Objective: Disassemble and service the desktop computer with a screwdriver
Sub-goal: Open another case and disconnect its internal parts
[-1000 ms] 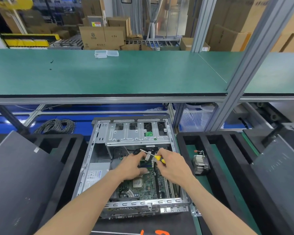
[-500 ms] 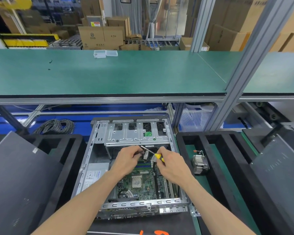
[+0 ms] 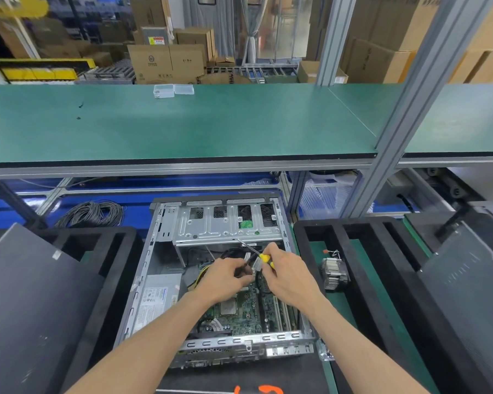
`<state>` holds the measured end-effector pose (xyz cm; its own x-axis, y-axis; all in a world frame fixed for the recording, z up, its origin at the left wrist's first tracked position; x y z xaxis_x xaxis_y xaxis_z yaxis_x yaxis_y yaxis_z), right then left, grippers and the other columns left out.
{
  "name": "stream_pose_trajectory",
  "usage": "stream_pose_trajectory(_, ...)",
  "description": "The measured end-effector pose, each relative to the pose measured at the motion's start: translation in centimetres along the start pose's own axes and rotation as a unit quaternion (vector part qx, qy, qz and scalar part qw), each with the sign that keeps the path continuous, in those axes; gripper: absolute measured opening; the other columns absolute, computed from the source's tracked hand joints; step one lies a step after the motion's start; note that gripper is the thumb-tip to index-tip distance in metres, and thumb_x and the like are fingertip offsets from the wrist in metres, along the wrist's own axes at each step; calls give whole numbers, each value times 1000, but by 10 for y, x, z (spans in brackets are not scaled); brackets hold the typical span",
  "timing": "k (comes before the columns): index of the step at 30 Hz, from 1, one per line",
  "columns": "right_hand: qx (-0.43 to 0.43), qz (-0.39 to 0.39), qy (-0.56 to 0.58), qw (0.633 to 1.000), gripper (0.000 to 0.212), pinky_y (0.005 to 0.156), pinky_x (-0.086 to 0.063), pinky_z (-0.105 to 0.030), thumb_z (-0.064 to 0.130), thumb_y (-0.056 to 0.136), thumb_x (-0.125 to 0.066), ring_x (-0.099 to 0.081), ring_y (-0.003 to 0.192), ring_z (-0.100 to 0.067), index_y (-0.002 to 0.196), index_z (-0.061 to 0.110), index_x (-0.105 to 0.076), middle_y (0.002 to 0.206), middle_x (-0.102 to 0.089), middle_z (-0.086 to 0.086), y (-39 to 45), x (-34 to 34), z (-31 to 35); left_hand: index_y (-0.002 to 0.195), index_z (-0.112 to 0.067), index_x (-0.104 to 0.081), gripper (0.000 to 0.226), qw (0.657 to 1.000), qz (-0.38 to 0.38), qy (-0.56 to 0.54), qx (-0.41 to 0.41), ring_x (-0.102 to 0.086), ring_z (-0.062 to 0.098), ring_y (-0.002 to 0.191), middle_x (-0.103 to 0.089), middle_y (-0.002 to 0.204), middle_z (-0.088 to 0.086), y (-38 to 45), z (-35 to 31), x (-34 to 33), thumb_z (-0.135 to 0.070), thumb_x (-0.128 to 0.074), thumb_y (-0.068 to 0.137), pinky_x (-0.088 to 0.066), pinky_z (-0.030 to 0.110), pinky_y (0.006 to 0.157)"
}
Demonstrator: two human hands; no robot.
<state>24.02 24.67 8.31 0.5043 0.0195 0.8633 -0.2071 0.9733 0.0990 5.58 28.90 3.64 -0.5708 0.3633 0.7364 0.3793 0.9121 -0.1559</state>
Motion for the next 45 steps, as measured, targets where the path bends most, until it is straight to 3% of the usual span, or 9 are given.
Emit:
stream_pose_trajectory(6, -1, -13, 29, 1000, 8, 61, -47, -43, 33, 101, -48, -53, 64, -14, 97, 27, -44, 70, -52, 10, -3, 3, 1, 82, -31, -64, 9, 999, -30, -36, 2, -53, -3, 60, -62, 68, -13, -5, -5, -1, -35, -68, 89, -38, 19, 59)
stream_pose_trajectory(11, -26, -52, 105, 993, 7, 61, -40, -30, 28, 98, -58, -51, 68, -8, 94, 24, -54, 76, -56, 8, -9, 11, 1, 107, -33, -63, 16, 998, -50, -30, -2, -56, -2, 66, -63, 75, -14, -4, -12, -4, -38, -66, 93, -37, 14, 57)
stream_pose_trajectory(16, -75, -125, 181, 973, 6, 61, -44, -25, 18, 93, -65, -50, 64, -10, 89, 19, -62, 70, -58, 6, -19, 20, -4, 117, -21, -63, 28, 998, -60, -6, 6, -59, 16, 71, -61, 73, -6, 6, -21, -16, -40, -62, 96, -41, 32, 63)
stream_pose_trajectory(20, -134, -213, 226, 941, 8, 57, -39, -14, 14, 90, -70, -47, 59, -2, 83, 16, -65, 67, -59, 3, -31, 34, -24, 131, -12, -60, 44, 998, -52, -3, 24, -63, 33, 102, -61, 94, 2, 11, -23, -25, -43, -56, 100, -42, 35, 76)
stream_pose_trajectory(22, -182, -235, 240, 924, 7, 58, -41, -12, 13, 88, -72, -51, 60, -2, 82, 15, -69, 68, -62, 3, -41, 39, -39, 119, -14, -63, 37, 999, -36, -4, 29, -63, 34, 100, -69, 102, 7, 13, -25, -27, -45, -54, 100, -45, 35, 75)
stream_pose_trajectory(27, -308, -175, 246, 902, 9, 71, -57, -32, 17, 83, -80, -67, 67, -16, 78, 23, -76, 70, -71, 5, -67, 29, -68, 88, -17, -58, 28, 999, -18, -14, 35, -65, 26, 73, -68, 80, 2, 17, -28, -27, -43, -57, 100, -46, 31, 66)
stream_pose_trajectory(32, -383, -57, 126, 913, 12, 66, -57, -29, 36, 84, -78, -67, 70, -9, 73, 36, -73, 73, -70, 14, -77, 9, -73, 81, -13, -56, 32, 999, -8, -13, 33, -55, 17, 59, -69, 76, 10, 19, -29, -26, -38, -57, 100, -40, 30, 58)
stream_pose_trajectory(39, -380, 25, 62, 923, 12, 76, -55, -34, 23, 82, -77, -66, 89, -28, 91, 16, -79, 99, -70, -10, -70, 0, -71, 79, -11, -59, 33, 1000, -3, -16, 24, -49, 3, 49, -65, 68, 3, 19, -31, -23, -36, -58, 100, -34, 27, 54)
stream_pose_trajectory(45, -381, 76, 10, 922, 20, 83, -57, -40, 20, 83, -68, -65, 92, -30, 102, 15, -70, 100, -67, -8, -68, -7, -69, 84, -14, -61, 27, 1000, 3, -18, 24, -48, -3, 45, -71, 78, 0, 20, -32, -21, -35, -59, 100, -35, 23, 52)
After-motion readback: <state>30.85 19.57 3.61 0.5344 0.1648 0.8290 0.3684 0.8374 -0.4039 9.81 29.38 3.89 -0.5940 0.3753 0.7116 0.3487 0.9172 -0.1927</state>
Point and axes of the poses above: each hand's wrist, its own y-axis towards the middle knuckle, its own x-axis out of the back of the hand, z = x × y, the point moved 1 cm from there along y, towards the middle knuckle
